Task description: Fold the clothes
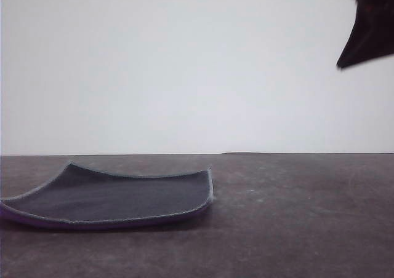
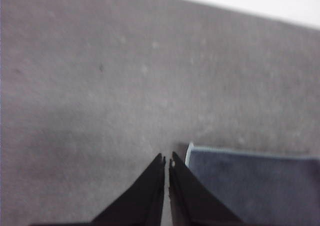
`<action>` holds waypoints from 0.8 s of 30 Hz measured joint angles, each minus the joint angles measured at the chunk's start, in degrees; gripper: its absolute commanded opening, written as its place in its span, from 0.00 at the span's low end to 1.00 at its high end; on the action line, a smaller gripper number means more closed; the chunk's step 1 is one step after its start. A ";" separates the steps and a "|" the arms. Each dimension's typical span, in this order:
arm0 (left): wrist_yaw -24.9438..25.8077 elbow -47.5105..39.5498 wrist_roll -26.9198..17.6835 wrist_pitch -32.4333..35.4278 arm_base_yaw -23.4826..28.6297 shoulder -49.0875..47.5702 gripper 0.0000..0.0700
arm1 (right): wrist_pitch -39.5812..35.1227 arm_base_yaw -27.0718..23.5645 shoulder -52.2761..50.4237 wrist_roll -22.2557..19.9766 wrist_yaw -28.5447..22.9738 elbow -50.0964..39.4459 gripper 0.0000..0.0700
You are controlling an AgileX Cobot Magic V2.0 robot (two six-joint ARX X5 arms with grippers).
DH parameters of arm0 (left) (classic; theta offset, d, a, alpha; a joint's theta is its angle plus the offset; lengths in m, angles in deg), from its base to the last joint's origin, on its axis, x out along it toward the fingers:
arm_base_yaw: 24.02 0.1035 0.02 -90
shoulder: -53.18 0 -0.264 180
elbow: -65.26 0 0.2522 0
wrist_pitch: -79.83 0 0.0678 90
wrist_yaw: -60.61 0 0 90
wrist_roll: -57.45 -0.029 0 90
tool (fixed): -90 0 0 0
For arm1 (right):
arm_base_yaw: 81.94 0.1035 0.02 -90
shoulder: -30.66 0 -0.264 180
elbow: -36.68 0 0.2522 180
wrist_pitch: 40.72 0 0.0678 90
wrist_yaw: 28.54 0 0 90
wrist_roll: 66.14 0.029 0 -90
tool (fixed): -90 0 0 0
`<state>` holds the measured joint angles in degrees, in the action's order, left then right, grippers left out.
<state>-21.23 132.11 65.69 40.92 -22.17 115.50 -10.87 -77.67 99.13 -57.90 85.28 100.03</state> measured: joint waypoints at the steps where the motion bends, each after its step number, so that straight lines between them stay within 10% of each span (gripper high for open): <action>1: 0.52 0.34 -0.39 -0.39 0.00 1.68 0.01 | 0.52 0.24 1.04 -0.50 -0.32 0.00 0.01; 18: 0.80 0.34 -2.31 -2.97 0.00 6.74 0.01 | 4.02 0.22 3.26 -5.47 -7.38 0.00 0.04; 20: 0.86 0.34 -2.50 -3.47 0.00 6.74 0.13 | 4.22 0.22 3.26 -5.47 -7.20 0.00 0.28; 23: 1.43 0.34 -2.50 -4.86 0.00 6.74 0.68 | 5.03 0.22 3.26 -5.50 -5.72 0.00 0.95; 24: 2.01 0.34 -2.51 -5.00 0.00 6.74 0.78 | 5.24 0.22 3.26 -5.48 -5.55 0.00 0.99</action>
<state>-19.23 132.45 63.17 35.91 -22.17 122.24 -5.63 -77.45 102.38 -63.38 79.72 100.03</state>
